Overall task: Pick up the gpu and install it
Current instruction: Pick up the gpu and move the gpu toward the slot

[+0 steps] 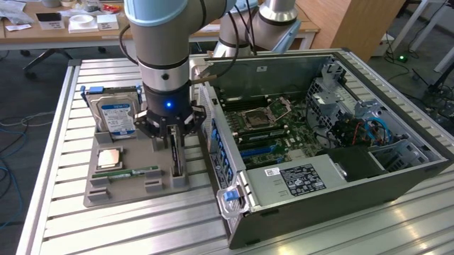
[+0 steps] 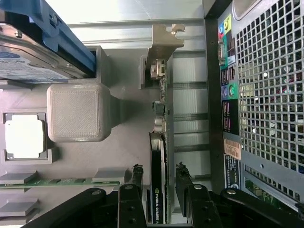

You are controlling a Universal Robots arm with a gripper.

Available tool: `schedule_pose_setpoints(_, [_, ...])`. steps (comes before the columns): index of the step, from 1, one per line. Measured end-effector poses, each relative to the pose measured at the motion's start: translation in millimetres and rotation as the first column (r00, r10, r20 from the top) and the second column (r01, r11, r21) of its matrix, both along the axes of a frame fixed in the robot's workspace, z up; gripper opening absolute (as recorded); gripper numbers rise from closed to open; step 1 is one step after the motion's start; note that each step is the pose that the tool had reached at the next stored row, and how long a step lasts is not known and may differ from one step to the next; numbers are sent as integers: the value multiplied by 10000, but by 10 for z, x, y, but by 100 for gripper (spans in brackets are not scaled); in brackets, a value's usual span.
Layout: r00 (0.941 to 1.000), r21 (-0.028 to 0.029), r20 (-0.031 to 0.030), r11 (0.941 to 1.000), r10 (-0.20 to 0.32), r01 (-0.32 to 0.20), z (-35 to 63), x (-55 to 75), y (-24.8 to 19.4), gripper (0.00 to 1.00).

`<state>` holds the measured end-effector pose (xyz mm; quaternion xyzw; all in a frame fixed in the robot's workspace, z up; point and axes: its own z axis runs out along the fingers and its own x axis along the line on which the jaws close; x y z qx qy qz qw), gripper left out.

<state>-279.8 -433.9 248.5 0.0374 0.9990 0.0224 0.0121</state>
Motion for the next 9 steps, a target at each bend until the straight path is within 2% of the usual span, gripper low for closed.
schedule_pose_setpoints(4, [10000, 0, 1, 10000, 0, 0, -60, 0, 7, 42])
schedule_pose_setpoints(9, [10000, 1, 1, 10000, 0, 0, -89, 0, 8, 42])
